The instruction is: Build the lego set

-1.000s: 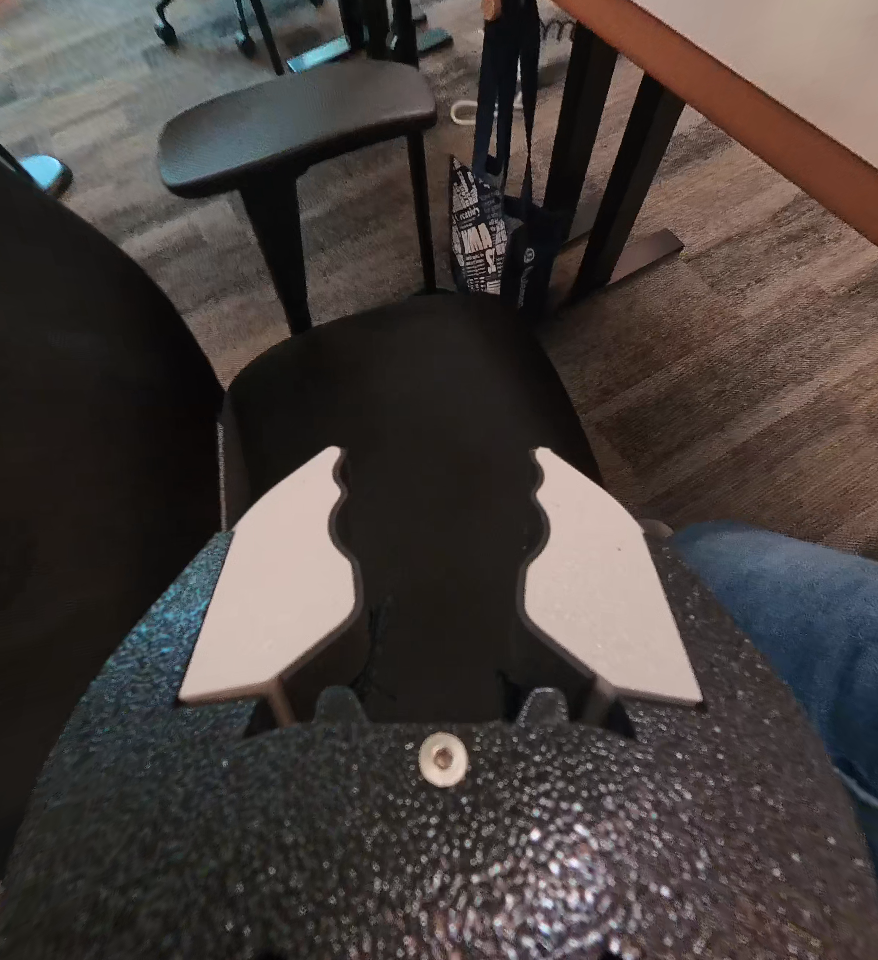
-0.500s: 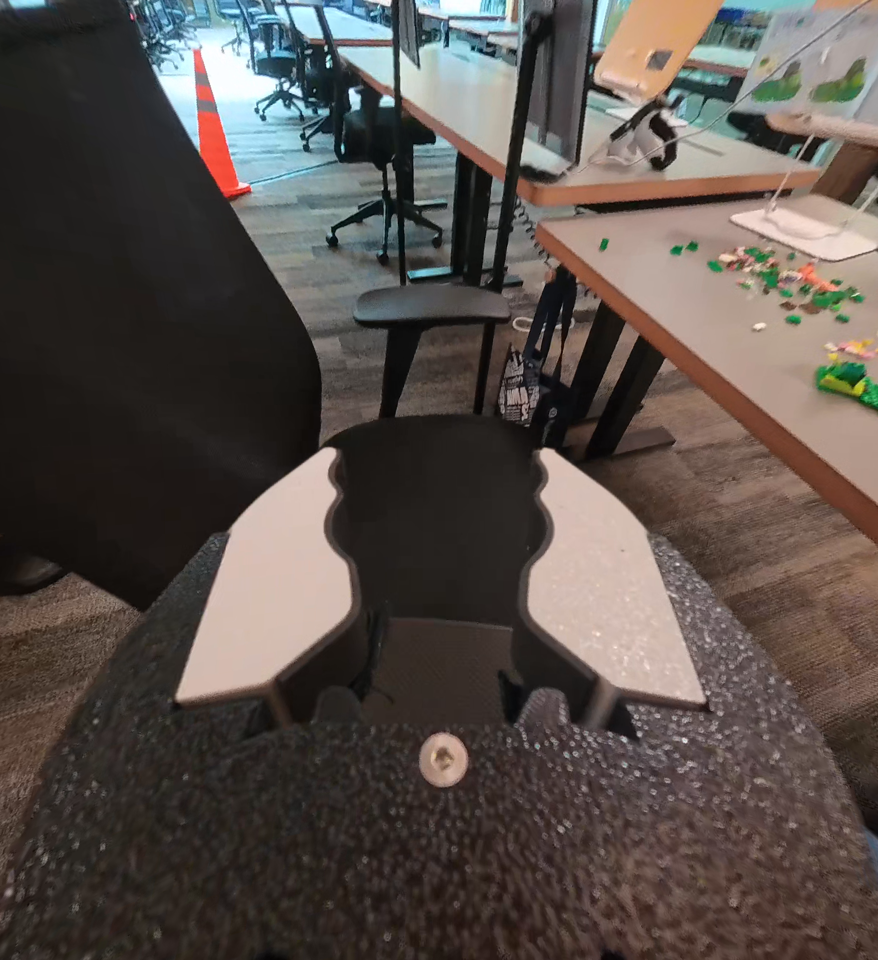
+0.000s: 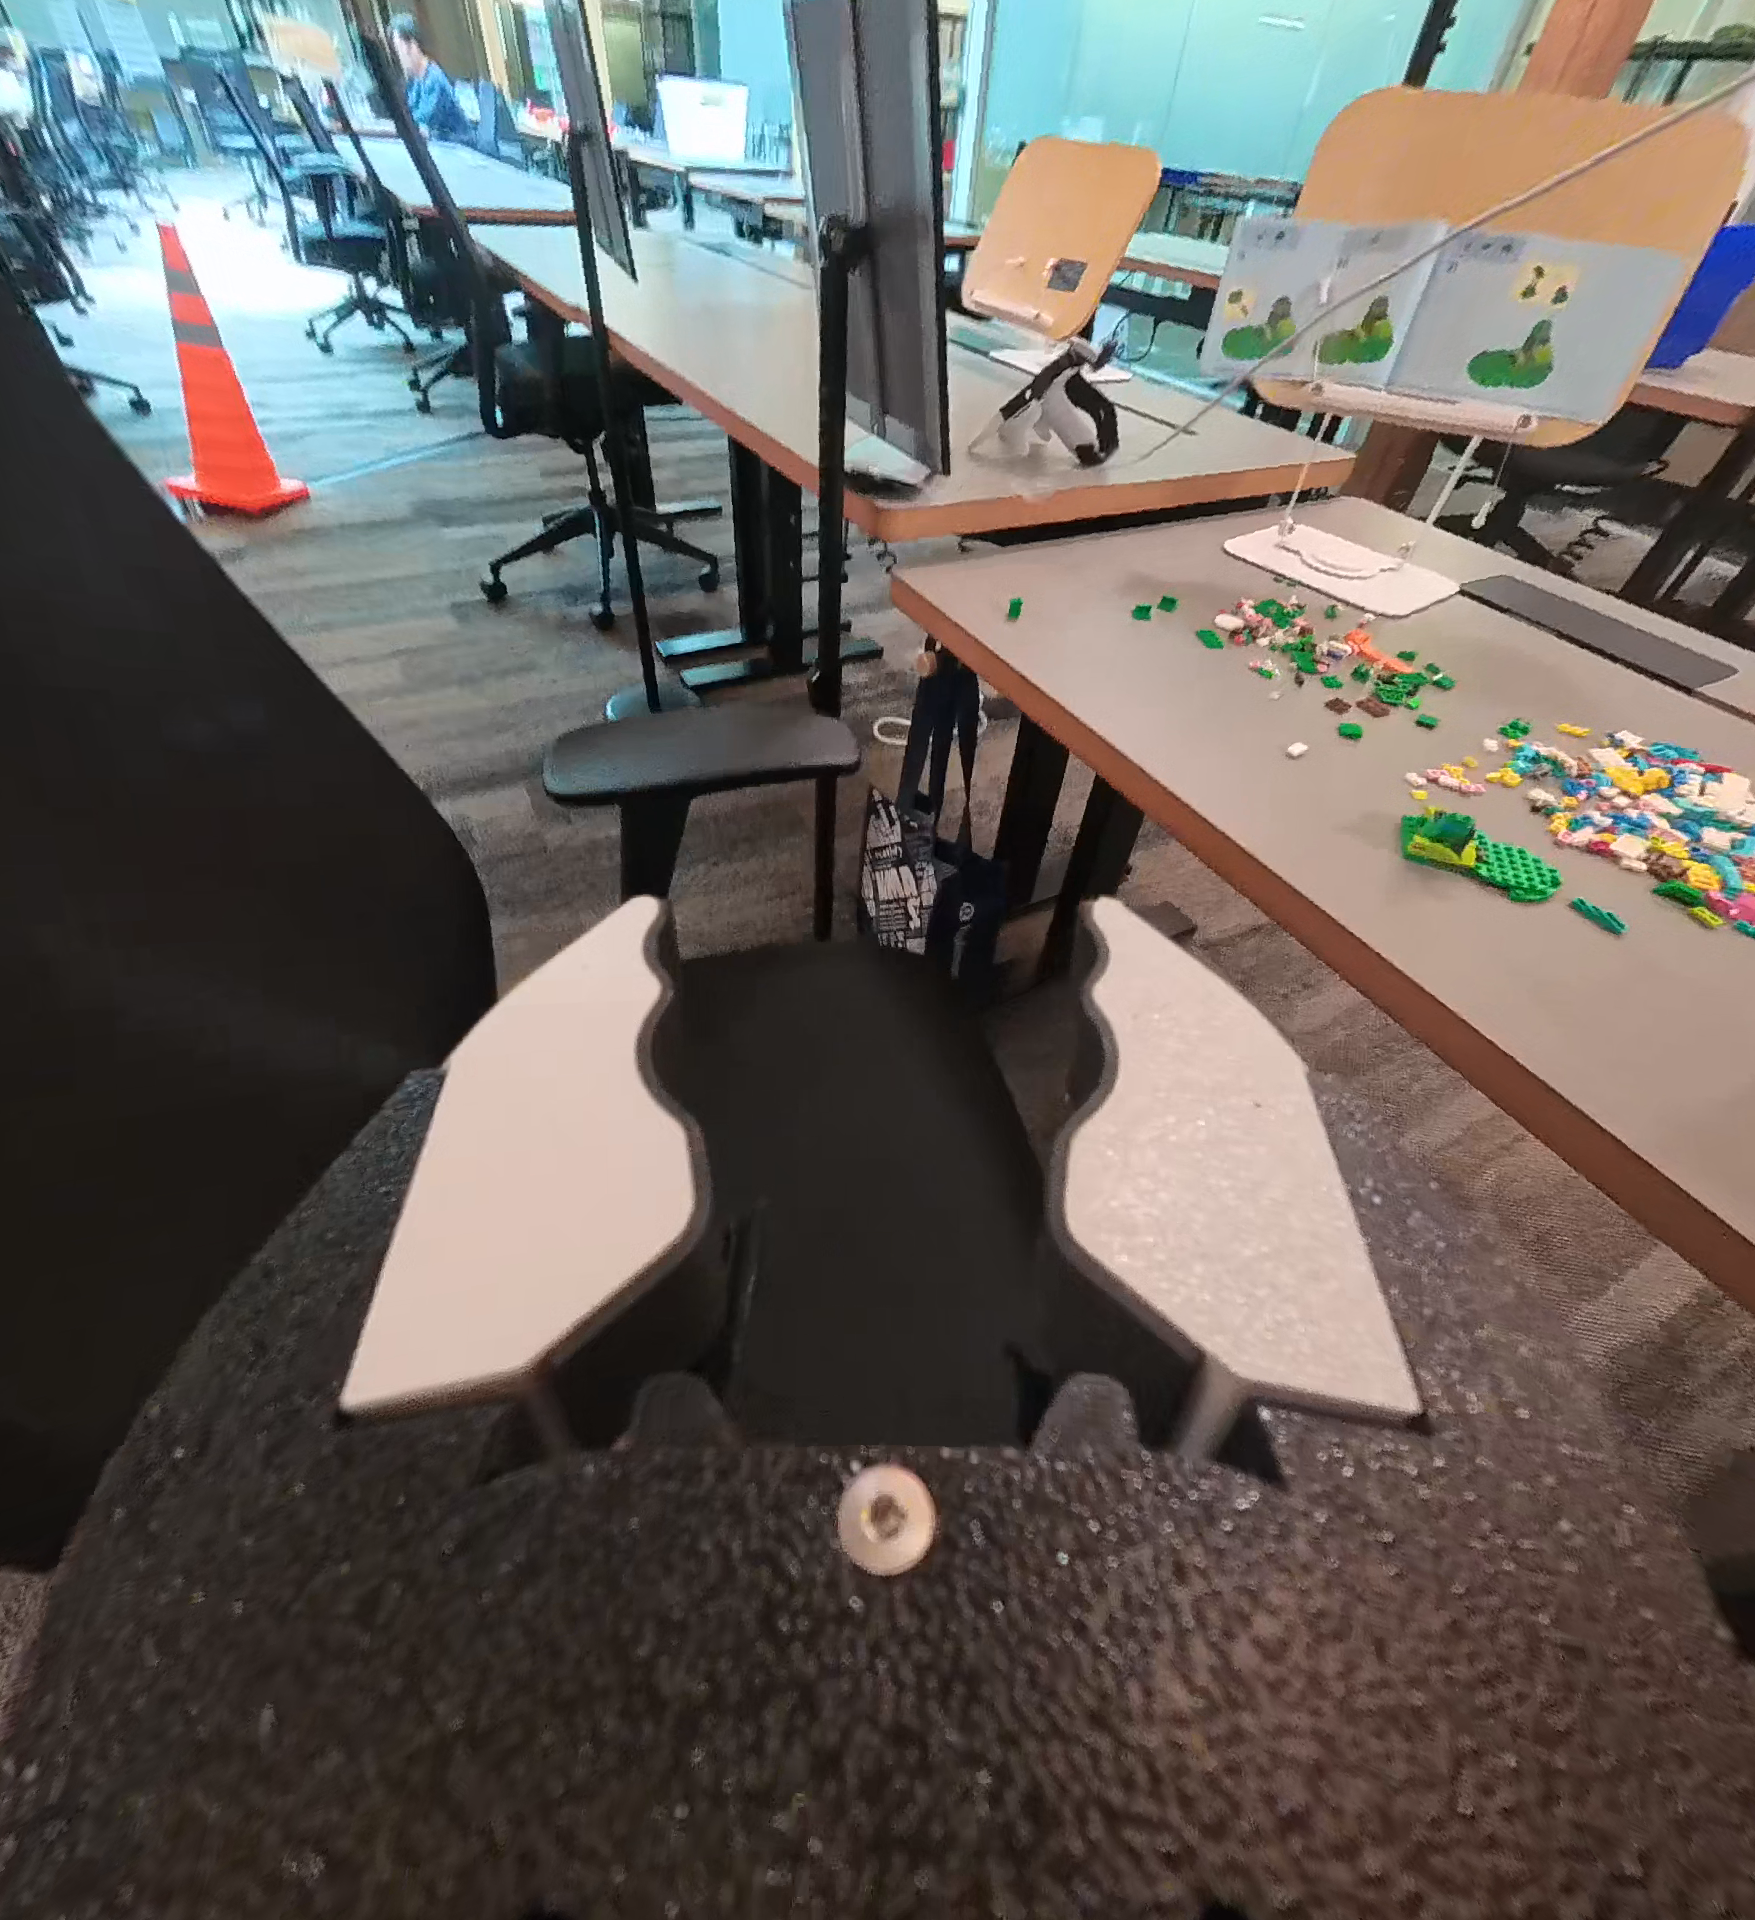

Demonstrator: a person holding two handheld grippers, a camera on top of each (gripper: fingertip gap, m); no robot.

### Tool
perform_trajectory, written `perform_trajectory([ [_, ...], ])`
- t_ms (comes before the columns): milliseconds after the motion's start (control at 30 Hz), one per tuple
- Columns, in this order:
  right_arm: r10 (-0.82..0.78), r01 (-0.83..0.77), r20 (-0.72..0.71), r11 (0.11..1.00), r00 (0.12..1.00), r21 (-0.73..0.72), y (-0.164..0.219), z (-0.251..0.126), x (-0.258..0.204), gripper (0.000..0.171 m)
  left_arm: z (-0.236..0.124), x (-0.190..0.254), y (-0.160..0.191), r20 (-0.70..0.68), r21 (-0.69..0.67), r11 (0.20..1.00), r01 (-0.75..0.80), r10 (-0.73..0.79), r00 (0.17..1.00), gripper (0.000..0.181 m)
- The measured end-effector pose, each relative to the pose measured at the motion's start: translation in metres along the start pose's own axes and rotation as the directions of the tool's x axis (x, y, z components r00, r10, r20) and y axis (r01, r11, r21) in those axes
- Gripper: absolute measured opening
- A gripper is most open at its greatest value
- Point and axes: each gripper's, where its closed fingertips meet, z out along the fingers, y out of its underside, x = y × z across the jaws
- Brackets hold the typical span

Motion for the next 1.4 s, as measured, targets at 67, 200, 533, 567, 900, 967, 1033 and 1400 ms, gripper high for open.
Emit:
perform_trajectory([
  [67,-0.030,0.030,-0.023,1.000,0.999,0.008,-0.003,0.001,0.003,0.068,0.004,0.001,-0.003,-0.010,0.017,1.000,-0.001,0.001,1.000,0.071],
  [200,0.014,-0.013,-0.023,1.000,1.000,0.017,-0.005,0.004,0.002,0.068,0.007,0.001,-0.002,-0.031,0.000,1.000,0.018,-0.018,0.999,0.072],
  [533,0.001,0.001,0.092,1.000,0.996,-0.025,0.003,0.004,-0.033,0.059,0.014,0.004,0.015,-0.052,-0.036,0.999,0.001,-0.003,0.999,0.071],
  [567,0.006,-0.001,0.165,0.999,0.986,-0.034,0.008,0.004,-0.057,0.058,0.018,0.007,0.017,-0.064,-0.038,0.999,-0.022,0.020,0.998,0.070],
  [900,0.228,-0.022,0.319,0.842,0.920,-0.538,0.337,0.017,-0.221,0.052,0.107,-0.018,0.092,-0.128,-0.051,0.956,-0.289,0.281,0.951,0.068],
  [967,0.282,-0.131,0.135,0.751,0.950,-0.647,0.430,0.029,-0.197,0.053,0.124,-0.032,0.120,-0.129,-0.063,0.944,-0.323,0.313,0.941,0.068],
  [1033,0.282,-0.244,-0.068,0.658,0.957,-0.713,0.518,0.038,-0.164,0.051,0.139,-0.044,0.147,-0.128,-0.076,0.934,-0.350,0.339,0.932,0.067],
  [1400,0.052,-0.137,-0.127,0.466,0.991,-0.874,0.830,0.079,-0.063,0.033,0.156,-0.058,0.176,-0.127,-0.038,0.918,-0.394,0.387,0.913,0.062],
])
